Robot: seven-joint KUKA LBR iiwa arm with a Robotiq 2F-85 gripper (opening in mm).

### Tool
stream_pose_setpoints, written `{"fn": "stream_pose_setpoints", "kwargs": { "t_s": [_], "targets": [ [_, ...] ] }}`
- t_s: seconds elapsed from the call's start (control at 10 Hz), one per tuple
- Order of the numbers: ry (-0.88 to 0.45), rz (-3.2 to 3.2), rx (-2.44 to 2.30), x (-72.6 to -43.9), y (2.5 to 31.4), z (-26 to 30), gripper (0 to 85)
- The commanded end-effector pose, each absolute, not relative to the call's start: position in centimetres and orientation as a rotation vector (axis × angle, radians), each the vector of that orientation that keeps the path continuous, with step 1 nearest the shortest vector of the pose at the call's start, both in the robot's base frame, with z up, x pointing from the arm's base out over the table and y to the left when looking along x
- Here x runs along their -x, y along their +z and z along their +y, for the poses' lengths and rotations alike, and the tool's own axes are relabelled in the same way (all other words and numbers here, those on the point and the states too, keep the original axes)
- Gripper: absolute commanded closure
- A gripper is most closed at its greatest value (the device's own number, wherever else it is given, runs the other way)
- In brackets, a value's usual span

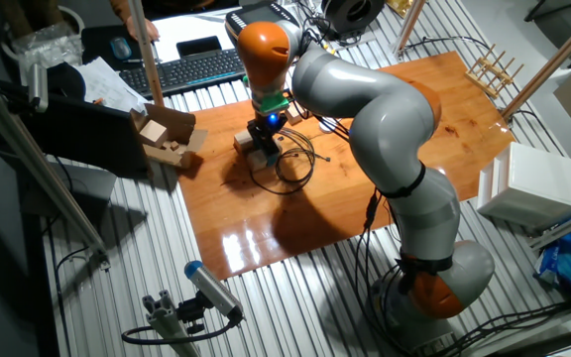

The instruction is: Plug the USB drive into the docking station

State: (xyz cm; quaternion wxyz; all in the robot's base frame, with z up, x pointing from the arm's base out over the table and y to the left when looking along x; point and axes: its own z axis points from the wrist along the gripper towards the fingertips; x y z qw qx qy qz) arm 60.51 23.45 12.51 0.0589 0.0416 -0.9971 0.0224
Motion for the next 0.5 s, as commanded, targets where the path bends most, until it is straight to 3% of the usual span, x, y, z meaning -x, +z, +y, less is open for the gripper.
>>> {"fn": "stream_pose_setpoints", "kwargs": {
  "t_s": [0.0,0.4],
  "targets": [
    [0.064,-3.019,-0.129,-60.48,12.48,23.47,85.0],
    [0.072,-3.01,-0.139,-60.45,12.58,23.5,85.0]
  ]
}}
